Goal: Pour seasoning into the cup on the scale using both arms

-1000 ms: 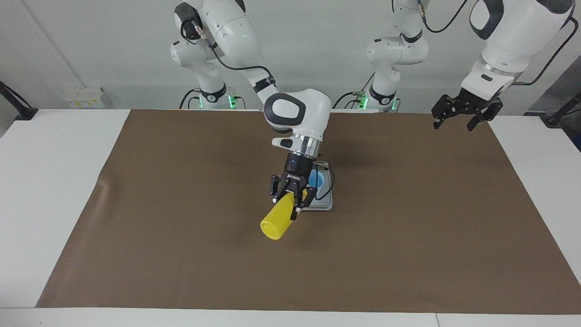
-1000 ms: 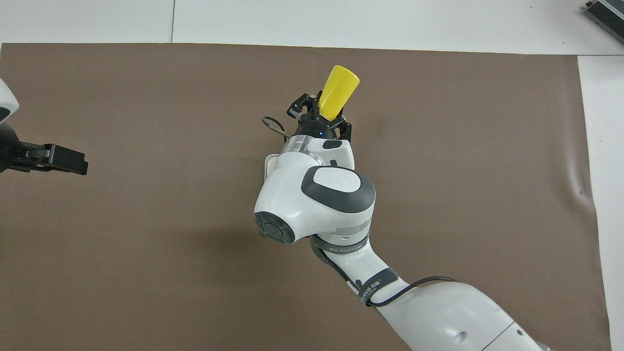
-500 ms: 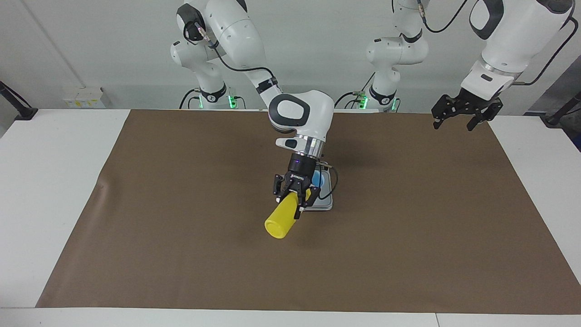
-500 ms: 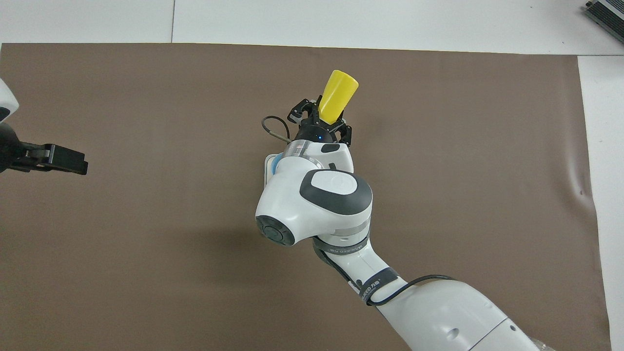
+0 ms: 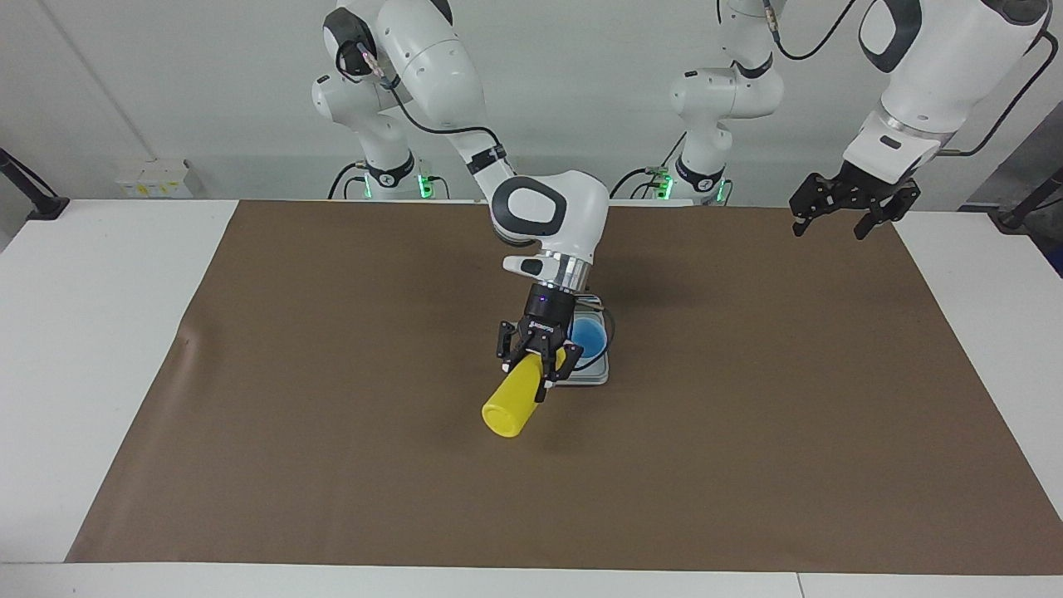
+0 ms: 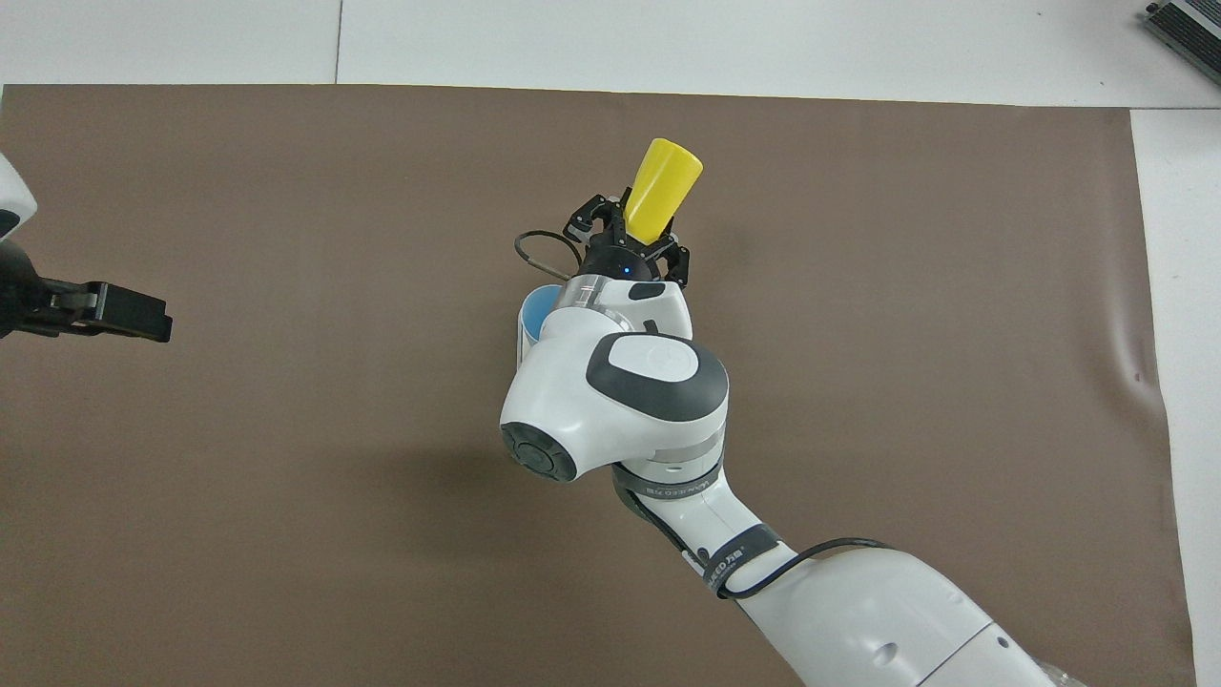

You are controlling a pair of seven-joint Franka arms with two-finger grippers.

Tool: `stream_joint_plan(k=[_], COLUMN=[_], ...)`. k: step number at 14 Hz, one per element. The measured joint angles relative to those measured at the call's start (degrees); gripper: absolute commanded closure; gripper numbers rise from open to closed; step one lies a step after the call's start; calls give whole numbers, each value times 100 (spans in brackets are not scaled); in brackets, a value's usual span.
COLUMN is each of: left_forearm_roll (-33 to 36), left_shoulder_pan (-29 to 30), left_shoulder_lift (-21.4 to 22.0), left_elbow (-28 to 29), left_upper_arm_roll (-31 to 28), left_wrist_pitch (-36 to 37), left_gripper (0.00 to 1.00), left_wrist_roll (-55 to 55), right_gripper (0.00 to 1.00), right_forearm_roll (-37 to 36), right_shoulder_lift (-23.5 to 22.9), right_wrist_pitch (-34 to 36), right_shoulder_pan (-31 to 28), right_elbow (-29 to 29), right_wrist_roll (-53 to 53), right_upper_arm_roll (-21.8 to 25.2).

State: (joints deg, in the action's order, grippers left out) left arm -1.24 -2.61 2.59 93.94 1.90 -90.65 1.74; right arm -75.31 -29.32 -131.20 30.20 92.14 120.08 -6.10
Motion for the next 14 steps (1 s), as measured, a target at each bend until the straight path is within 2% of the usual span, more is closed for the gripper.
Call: stream_joint_plan(k=[8,14], left_forearm_roll=[0,0], left_shoulder_pan=[0,0], left_shoulder_lift=[0,0], left_elbow=[0,0], left_upper_arm_roll=[0,0], left_wrist_pitch=[0,0], left_gripper=[0,0], left_wrist_roll=[0,0], right_gripper=[100,100], right_forearm_roll=[529,579], right_shoulder_lift=[29,33], right_wrist_pitch=[0,-7], right_shoulder_pan=[17,17], right_elbow=[-197,-281], right_wrist_roll=[29,29], right_upper_arm_roll=[-13,-16])
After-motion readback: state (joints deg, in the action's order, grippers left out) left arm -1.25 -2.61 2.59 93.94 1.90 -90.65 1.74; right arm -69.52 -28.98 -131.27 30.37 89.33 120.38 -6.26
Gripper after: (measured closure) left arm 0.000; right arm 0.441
